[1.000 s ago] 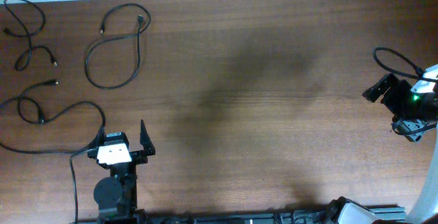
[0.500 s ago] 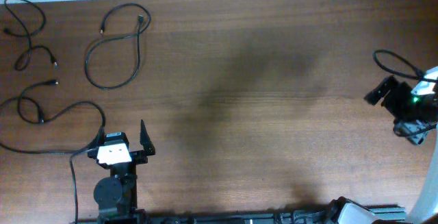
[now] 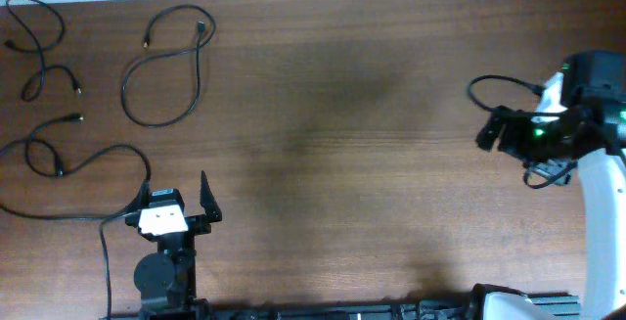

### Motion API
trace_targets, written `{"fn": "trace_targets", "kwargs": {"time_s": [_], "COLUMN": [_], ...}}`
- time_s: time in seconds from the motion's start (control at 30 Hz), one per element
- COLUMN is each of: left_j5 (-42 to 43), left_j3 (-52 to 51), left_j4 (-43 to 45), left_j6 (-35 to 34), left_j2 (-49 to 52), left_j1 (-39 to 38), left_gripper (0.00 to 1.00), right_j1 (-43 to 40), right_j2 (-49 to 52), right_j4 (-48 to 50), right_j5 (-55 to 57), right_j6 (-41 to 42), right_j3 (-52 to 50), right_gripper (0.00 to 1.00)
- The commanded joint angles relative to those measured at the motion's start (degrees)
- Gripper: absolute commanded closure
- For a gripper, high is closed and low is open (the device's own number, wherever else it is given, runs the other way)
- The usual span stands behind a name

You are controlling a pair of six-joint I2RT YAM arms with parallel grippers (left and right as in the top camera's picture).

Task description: Untangle cables

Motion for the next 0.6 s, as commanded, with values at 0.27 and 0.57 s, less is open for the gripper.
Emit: {"fn": "trace_targets", "kwargs": {"time_s": [0.27, 0.57], "left_j5": [-0.6, -0.6], "left_j3": [-0.3, -0.3], "left_j4": [0.0, 0.0], "left_j6": [-0.6, -0.6], "left_j2": [0.0, 0.0], "left_j1": [0.3, 0.3], "left_gripper": [0.01, 0.01], "right_j1": [3.1, 3.1], "right_j2": [-13.1, -26.0], "right_j4": [9.7, 12.8], "right_j5": [2.2, 1.4], "right_j6": [1.2, 1.4], "right_j3": [-16.2, -25.8], "right_gripper": [0.01, 0.01]}}
